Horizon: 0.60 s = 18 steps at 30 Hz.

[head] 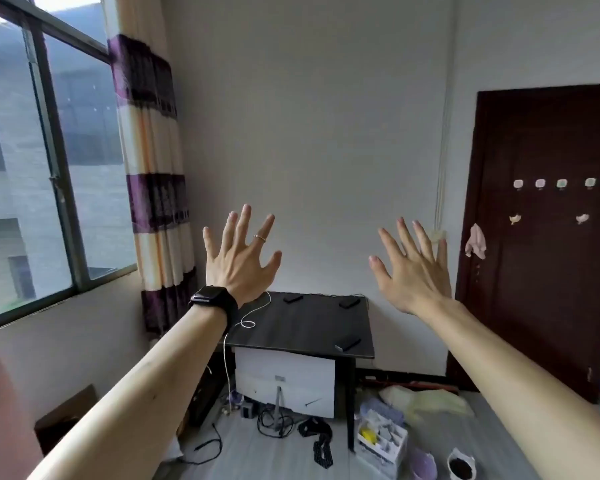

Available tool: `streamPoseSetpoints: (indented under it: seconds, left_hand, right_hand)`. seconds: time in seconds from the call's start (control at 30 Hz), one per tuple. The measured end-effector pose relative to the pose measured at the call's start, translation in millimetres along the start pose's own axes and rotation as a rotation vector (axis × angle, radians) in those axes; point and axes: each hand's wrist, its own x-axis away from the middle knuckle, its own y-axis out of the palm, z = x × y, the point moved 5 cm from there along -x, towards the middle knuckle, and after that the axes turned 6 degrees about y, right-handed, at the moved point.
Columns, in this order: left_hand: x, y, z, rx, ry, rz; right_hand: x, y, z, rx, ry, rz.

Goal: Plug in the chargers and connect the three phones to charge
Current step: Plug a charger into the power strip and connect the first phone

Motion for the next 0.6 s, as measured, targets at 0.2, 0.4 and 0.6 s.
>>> streamPoseSetpoints:
  seconds: [0.2,0.4,0.6]
  left_hand:
    - [-30,79,0,0.001,-0.065,-0.022]
    - [-79,159,3,0.005,-0.162,-0.07]
    - [-126,215,17,-0.01,-0.161,-0.093]
  right_hand:
    - [-57,76,18,0.002,-0.067,-0.033]
    - [-128,153,42,-0.01,-0.131,-0.096]
    - [-180,210,69,-0.019,-0.139,-0.142]
